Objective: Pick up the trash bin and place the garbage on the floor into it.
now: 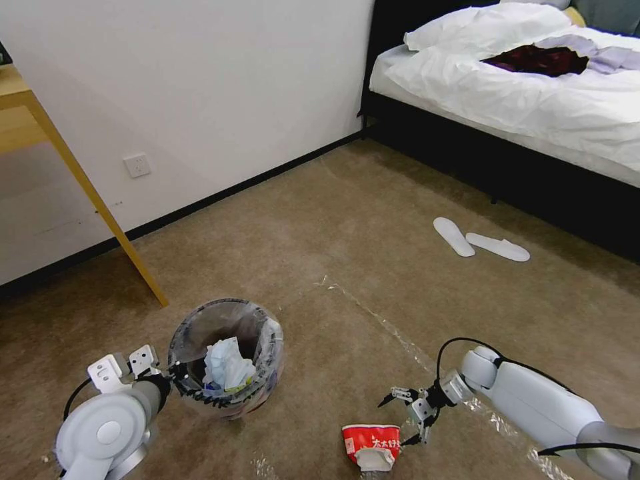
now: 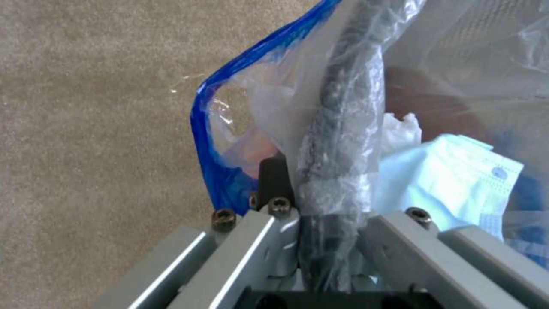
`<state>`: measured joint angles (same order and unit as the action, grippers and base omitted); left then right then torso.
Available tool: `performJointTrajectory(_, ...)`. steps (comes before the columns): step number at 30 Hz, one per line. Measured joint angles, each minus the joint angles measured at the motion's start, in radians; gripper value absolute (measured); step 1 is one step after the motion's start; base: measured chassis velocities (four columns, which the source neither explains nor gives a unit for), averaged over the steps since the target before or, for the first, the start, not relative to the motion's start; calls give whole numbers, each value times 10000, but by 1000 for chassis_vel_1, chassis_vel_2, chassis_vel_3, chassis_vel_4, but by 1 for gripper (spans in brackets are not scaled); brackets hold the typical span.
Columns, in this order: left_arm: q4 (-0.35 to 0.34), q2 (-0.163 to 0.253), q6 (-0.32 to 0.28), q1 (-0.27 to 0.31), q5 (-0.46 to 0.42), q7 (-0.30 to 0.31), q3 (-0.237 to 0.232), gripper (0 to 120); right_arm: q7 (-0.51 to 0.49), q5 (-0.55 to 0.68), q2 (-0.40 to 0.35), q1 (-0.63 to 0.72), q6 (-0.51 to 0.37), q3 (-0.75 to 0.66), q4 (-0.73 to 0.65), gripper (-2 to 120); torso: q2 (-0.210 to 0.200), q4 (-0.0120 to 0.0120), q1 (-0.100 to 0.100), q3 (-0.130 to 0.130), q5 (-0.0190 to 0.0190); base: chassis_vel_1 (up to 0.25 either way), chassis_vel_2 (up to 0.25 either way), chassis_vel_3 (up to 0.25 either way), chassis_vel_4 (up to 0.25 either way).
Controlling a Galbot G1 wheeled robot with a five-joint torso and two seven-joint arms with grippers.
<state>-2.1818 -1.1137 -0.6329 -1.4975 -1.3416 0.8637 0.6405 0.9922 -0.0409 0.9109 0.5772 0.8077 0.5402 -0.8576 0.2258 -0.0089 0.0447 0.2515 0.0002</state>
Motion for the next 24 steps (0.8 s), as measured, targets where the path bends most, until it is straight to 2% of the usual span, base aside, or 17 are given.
performJointTrajectory(9,74,-6,1,7,32,1,-78,0,-370,469,137,406,-252,-20,175,100,0,0,0,0,1,0,0,0,0)
performJointTrajectory(24,159,78,2,11,25,-1,-175,0,-441,971,359,883,-581,-424,1066,100,0,-1,0,0,1,0,0,0,0)
